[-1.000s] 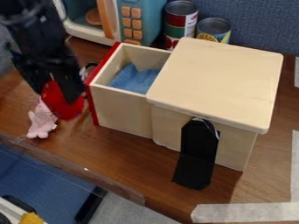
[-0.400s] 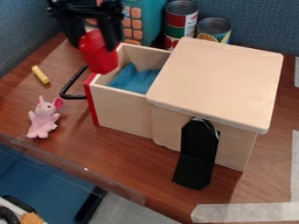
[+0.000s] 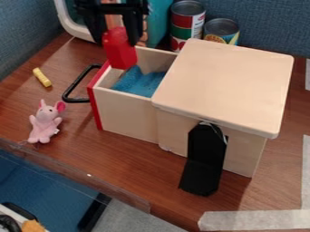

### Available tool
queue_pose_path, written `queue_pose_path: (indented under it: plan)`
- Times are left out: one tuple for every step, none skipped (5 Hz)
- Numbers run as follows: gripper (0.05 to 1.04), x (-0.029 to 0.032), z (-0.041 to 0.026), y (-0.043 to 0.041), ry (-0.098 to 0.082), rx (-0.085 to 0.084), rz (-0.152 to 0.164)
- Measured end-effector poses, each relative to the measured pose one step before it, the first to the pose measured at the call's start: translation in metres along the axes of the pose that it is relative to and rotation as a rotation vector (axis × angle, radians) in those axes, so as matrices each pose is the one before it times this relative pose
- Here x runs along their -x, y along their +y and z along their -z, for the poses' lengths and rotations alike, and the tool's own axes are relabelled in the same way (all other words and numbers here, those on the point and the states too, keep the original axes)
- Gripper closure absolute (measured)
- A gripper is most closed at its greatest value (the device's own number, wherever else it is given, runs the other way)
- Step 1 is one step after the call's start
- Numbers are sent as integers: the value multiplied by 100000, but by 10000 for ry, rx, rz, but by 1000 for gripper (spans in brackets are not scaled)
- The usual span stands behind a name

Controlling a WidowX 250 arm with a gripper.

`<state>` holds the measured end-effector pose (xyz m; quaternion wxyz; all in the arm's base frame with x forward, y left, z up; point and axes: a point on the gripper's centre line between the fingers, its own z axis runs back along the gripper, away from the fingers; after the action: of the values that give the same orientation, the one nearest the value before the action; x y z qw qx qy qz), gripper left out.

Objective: Put the red object in the drawer

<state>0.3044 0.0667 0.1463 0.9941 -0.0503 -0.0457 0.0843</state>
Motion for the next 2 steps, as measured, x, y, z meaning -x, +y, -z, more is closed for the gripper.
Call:
queue_pose_path:
  plan:
    - [300, -929, 1343, -28, 199, -111, -104]
    - [300, -756, 800, -175, 89, 80, -11]
